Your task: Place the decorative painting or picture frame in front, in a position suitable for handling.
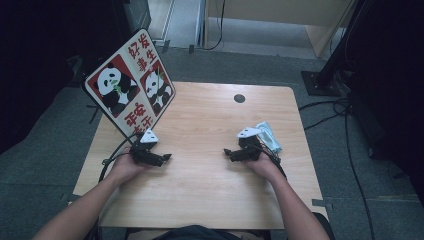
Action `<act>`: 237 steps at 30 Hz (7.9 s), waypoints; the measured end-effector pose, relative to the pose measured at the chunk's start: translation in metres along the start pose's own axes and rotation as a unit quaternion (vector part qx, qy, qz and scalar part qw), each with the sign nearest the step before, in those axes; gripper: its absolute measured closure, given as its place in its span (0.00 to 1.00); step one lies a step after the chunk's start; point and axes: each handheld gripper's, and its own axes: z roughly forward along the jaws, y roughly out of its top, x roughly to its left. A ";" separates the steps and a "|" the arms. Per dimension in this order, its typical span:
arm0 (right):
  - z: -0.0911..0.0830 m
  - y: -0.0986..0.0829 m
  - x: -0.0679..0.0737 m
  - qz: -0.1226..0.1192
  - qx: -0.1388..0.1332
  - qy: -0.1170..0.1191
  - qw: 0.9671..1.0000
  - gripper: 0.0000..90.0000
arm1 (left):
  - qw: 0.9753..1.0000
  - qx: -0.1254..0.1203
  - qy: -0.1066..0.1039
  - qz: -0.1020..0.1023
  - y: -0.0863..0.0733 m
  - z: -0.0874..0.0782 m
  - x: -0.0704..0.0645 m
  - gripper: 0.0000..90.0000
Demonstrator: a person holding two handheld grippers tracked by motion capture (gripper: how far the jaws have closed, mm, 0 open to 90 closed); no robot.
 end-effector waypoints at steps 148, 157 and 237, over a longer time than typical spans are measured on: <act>-0.006 0.006 -0.002 0.010 0.015 -0.001 1.000 0.17 | 0.971 -0.165 0.040 -0.169 0.023 -0.152 0.101 0.90; -0.033 0.017 -0.020 0.036 -0.037 -0.048 0.998 0.18 | 0.974 -0.160 0.006 -0.158 0.023 -0.152 0.082 0.90; -0.068 -0.021 -0.109 0.198 0.029 -0.080 0.977 0.90 | 0.984 -0.132 -0.109 -0.057 0.033 -0.149 -0.006 0.81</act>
